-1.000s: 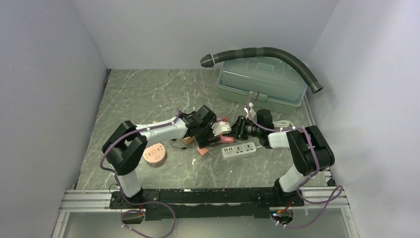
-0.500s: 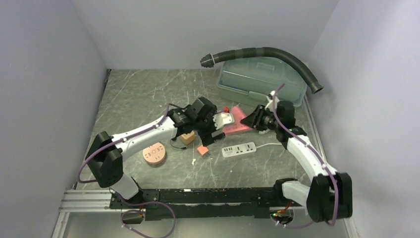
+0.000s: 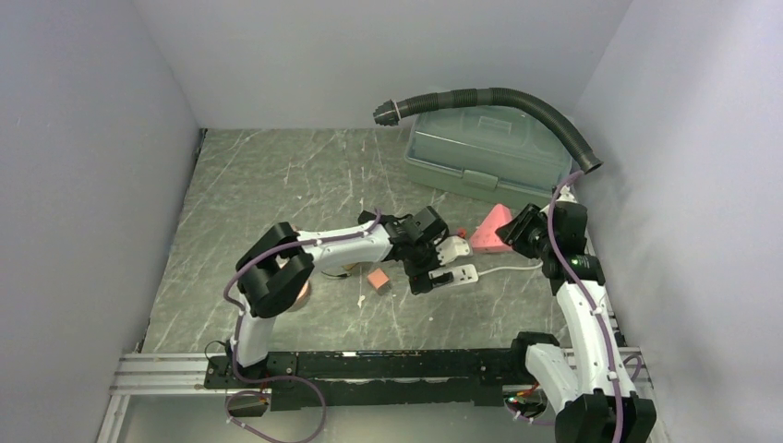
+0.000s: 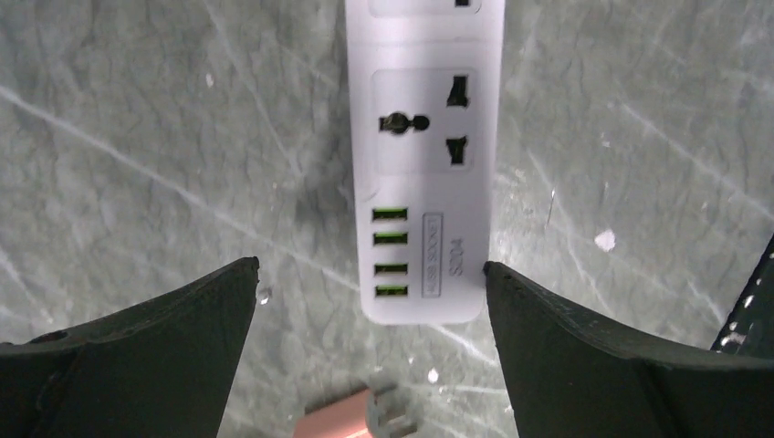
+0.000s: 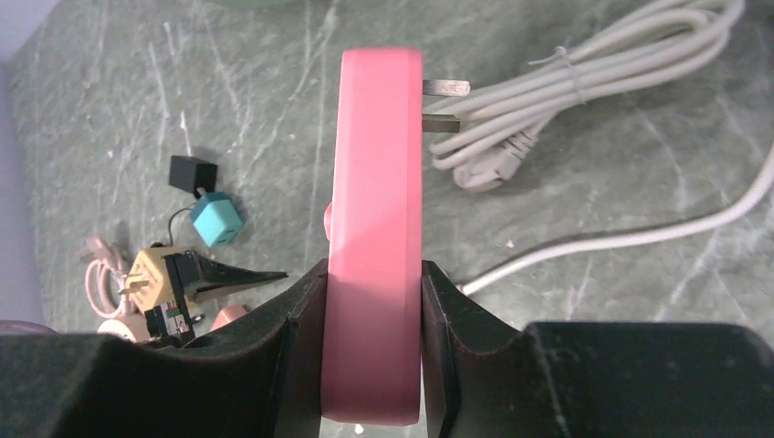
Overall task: Insert the plug
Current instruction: Move the socket to the center of the board.
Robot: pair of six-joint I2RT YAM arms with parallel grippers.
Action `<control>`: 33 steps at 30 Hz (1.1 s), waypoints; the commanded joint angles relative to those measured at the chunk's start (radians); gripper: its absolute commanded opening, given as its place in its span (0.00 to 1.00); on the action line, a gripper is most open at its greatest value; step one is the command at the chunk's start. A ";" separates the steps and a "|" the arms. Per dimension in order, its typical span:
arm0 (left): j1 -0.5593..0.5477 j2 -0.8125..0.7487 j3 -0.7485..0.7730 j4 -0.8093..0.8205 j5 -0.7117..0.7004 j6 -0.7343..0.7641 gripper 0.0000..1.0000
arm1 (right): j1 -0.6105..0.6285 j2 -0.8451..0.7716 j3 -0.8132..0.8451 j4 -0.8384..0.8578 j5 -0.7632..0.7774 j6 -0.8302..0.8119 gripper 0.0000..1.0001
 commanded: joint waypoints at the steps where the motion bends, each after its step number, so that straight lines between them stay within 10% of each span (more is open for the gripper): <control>1: -0.024 0.062 0.097 0.008 -0.011 -0.029 1.00 | -0.044 -0.010 0.059 -0.063 0.027 -0.035 0.00; 8: -0.037 0.146 0.154 -0.036 -0.007 -0.022 0.97 | -0.066 -0.019 0.077 -0.069 0.013 -0.040 0.00; 16: -0.017 0.087 0.065 -0.051 -0.100 0.005 0.52 | -0.072 -0.015 0.067 -0.042 -0.037 -0.020 0.00; 23: 0.017 -0.012 -0.059 -0.073 -0.128 0.001 0.38 | -0.070 -0.014 0.039 0.021 -0.168 0.017 0.00; 27: 0.034 -0.077 -0.135 -0.053 -0.150 0.016 0.48 | -0.070 -0.011 0.027 0.034 -0.271 0.028 0.00; 33: 0.064 -0.155 -0.098 -0.067 -0.137 0.038 0.99 | -0.069 -0.001 0.065 -0.034 -0.378 0.008 0.00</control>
